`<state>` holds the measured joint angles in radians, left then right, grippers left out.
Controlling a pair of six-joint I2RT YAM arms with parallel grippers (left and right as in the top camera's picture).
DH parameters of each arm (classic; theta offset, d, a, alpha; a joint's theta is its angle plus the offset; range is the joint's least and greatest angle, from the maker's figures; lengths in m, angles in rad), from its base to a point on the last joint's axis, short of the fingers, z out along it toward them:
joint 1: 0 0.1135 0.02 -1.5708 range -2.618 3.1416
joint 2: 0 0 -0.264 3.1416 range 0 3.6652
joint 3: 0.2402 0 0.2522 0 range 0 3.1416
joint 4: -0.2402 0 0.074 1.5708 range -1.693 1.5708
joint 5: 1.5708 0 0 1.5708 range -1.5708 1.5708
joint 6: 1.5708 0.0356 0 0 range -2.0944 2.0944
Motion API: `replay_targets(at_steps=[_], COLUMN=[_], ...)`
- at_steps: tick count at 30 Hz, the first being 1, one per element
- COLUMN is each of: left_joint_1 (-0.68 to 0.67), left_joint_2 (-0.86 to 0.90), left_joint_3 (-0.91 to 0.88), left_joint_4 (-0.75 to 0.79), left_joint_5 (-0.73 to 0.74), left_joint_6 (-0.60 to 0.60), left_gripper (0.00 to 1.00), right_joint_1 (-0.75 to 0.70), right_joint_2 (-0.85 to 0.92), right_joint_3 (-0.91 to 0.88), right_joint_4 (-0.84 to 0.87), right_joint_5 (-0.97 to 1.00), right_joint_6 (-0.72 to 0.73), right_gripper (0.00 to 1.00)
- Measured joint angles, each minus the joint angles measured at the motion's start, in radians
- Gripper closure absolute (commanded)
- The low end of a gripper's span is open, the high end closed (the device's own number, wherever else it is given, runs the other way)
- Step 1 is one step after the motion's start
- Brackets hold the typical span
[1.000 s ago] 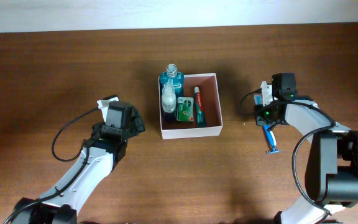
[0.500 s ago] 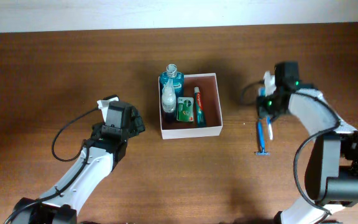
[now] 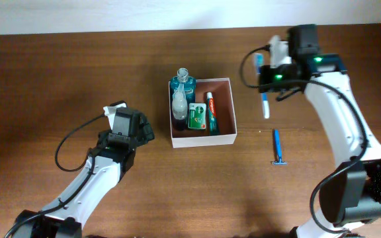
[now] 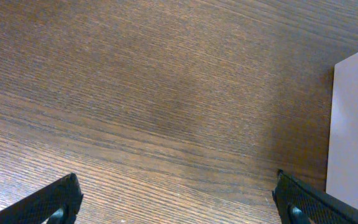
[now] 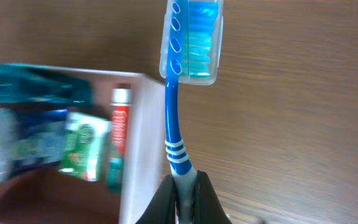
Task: Pack container
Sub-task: 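Grasp the toothbrush with the right gripper and place it in the box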
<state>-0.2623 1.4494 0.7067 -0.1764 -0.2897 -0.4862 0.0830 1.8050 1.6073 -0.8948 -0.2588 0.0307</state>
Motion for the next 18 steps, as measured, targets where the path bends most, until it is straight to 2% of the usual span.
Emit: replay_targets(at_steps=[10, 18], left_joint_1=[0.0, 0.0], left_joint_2=[0.0, 0.0], left_joint_3=[0.0, 0.0], left_joint_4=[0.0, 0.0], left_joint_5=[0.0, 0.0], left_joint_6=[0.0, 0.0], left_gripper=[0.01, 0.01], right_joint_1=[0.216, 0.3], right_joint_2=[0.0, 0.035], right_joint_3=[0.0, 0.0], right_joint_4=[0.059, 0.098], right_joint_5=[0.015, 0.082], right_joint_6=[0.047, 0.048], right_gripper=[0.95, 0.95])
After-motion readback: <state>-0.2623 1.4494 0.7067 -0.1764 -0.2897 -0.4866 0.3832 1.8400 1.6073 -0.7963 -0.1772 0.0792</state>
